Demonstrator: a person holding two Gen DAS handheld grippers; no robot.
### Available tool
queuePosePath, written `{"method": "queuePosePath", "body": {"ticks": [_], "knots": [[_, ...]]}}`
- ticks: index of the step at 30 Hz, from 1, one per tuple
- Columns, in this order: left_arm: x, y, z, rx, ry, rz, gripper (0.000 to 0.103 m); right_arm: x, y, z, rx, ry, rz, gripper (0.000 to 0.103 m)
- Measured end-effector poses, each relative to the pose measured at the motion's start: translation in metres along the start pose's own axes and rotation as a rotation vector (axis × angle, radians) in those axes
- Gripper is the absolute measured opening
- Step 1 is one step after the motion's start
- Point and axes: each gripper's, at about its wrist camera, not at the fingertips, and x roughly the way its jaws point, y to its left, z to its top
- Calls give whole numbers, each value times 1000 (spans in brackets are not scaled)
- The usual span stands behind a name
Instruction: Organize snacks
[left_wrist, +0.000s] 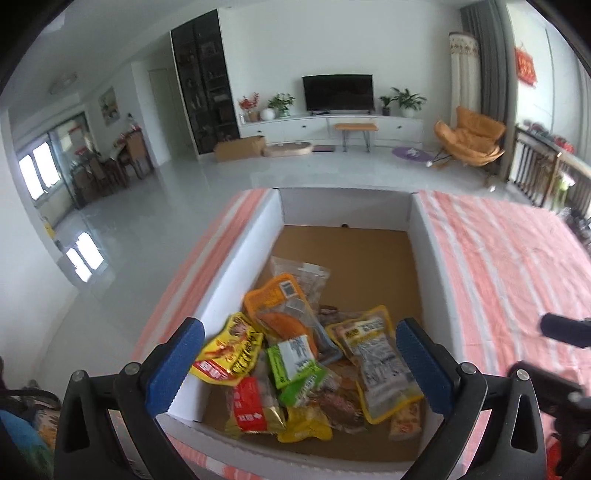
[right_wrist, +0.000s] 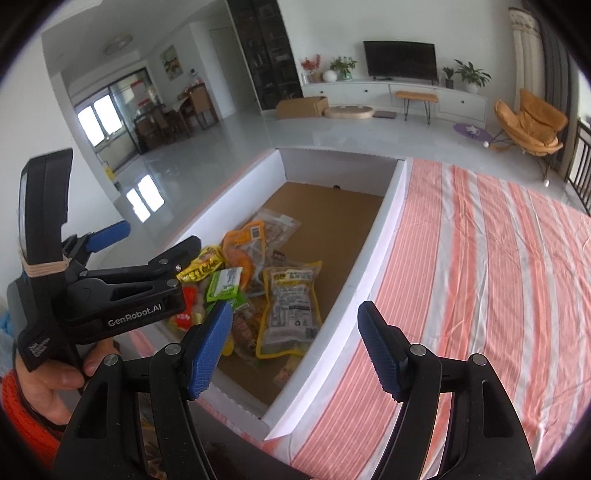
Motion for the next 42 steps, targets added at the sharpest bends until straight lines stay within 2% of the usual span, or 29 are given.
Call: {"method": "queuePosePath", "body": {"ticks": [4,10,13,17,26,33,42], "knots": [[-12,22,-5,-55,11,-54,103,0,19,0,-31,22,-13,74],[-40,33,1,-25,-35,11,103,-6,42,3,-50,43,-2,74],[-50,38,5,-56,-22,-35,103,-14,52,7,-48,36,23,74],[-47,44,1,-99,31,-106,103,-22,67,9,-77,13,2,74],[-48,42,-10,-86,83,-54,103,-12,69,14,-57,64,-25,74],[-57,45,-12,-80,79,-2,103,-21,77,22,-67,38,-32,74],[-57,49,-13,-98,76,-3,103,-19,83,19,-97,39,-54,76]]}}
